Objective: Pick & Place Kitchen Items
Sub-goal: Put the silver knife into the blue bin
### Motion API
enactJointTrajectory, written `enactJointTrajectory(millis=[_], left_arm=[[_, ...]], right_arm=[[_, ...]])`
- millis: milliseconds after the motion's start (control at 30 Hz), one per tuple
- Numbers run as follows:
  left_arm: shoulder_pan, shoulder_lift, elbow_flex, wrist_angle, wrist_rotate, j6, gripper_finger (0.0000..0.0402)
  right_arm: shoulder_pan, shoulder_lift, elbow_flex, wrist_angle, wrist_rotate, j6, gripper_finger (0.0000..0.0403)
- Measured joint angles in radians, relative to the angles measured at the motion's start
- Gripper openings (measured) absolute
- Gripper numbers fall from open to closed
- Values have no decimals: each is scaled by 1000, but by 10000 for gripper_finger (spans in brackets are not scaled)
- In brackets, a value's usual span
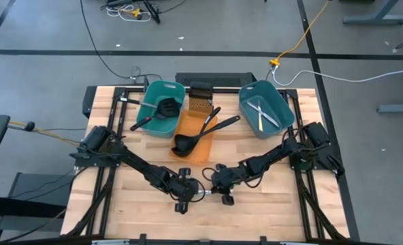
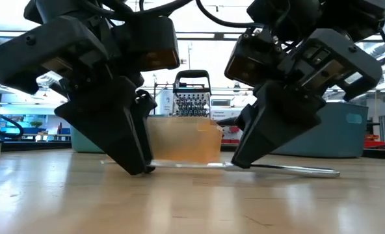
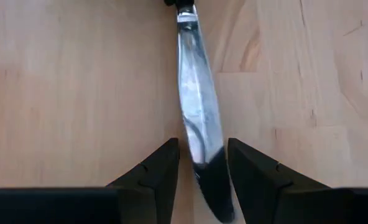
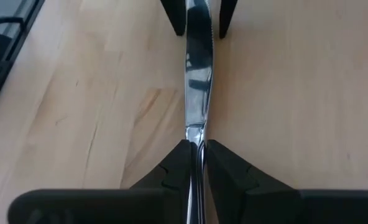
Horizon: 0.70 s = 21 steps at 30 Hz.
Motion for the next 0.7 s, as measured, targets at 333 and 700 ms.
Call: enactJointTrajectory(millis=[333,700], left_arm=[[12,0,0,-13,-7,11,102],[39,0,-1,-14,23,43,70]], right_arm=[[-8,-3,2,45,-4,9,59],[-8,-5,3,39,-19,3,59]])
